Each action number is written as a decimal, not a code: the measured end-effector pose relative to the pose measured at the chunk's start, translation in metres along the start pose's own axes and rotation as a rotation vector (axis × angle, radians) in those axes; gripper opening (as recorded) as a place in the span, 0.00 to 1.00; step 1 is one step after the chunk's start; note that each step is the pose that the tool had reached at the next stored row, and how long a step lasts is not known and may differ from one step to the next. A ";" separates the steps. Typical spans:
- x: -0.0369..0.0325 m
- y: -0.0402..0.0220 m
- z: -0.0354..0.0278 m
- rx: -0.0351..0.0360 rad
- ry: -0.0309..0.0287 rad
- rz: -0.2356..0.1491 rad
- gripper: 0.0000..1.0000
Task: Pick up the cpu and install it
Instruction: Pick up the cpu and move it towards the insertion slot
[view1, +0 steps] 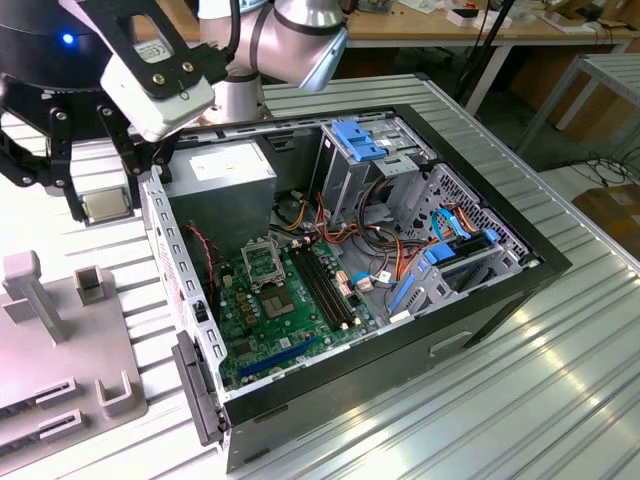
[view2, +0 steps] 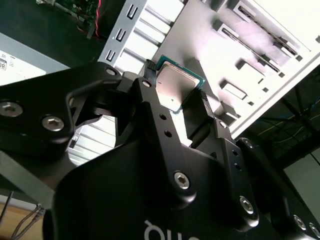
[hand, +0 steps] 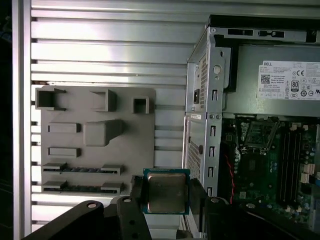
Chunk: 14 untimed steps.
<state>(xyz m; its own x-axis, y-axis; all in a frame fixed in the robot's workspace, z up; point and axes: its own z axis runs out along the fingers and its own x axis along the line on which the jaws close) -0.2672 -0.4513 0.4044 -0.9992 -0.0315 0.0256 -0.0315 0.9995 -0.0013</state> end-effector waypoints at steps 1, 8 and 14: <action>-0.0018 -0.0001 -0.0001 0.0000 0.0000 0.000 0.47; -0.0202 -0.0006 -0.0005 0.0001 0.0000 0.000 0.47; -0.0340 -0.0011 -0.0008 0.0000 0.0000 0.000 0.47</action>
<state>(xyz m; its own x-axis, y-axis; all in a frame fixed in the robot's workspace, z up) -0.2332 -0.4513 0.4044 -0.9992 -0.0316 0.0256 -0.0317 0.9995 -0.0013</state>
